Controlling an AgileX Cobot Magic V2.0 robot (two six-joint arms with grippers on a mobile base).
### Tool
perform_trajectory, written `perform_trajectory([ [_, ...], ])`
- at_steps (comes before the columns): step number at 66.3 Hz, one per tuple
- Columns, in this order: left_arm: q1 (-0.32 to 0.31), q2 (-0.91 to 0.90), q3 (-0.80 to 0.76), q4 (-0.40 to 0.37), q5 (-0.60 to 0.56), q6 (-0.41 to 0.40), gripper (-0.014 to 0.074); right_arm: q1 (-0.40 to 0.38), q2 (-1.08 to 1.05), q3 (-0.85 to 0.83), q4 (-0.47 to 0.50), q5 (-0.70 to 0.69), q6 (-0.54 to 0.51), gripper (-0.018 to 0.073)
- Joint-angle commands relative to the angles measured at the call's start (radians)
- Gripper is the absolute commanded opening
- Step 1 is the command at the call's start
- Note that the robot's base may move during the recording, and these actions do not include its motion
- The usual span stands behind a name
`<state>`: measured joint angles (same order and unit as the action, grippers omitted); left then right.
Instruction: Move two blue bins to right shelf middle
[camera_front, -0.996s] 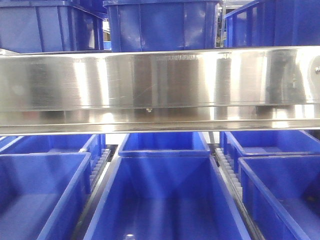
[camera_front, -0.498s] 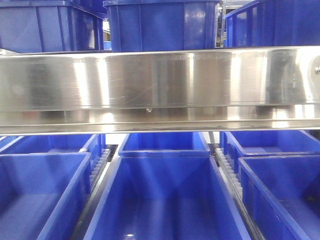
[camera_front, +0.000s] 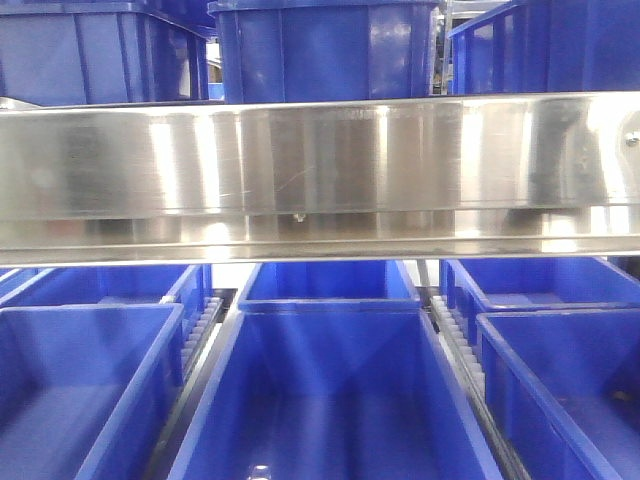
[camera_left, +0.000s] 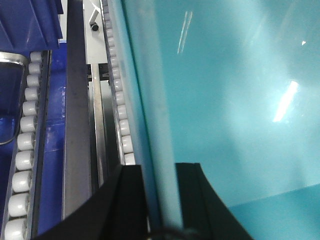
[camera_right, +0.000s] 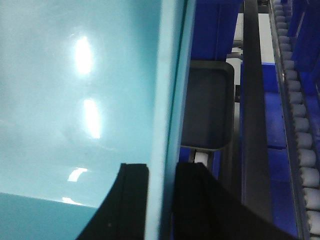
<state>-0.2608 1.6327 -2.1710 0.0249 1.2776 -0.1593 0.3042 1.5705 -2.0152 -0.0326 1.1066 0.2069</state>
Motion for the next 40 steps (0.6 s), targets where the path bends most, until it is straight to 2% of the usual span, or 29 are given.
perform_trajectory([
  [1, -0.005, -0.019, -0.016, -0.037, -0.074, 0.019, -0.0111, 0.007, -0.018, -0.02, 0.009, -0.106, -0.031, -0.0167],
  [40, -0.005, 0.01, -0.016, -0.033, -0.078, 0.019, -0.0111, 0.007, 0.006, -0.02, 0.012, -0.113, -0.031, -0.0167],
])
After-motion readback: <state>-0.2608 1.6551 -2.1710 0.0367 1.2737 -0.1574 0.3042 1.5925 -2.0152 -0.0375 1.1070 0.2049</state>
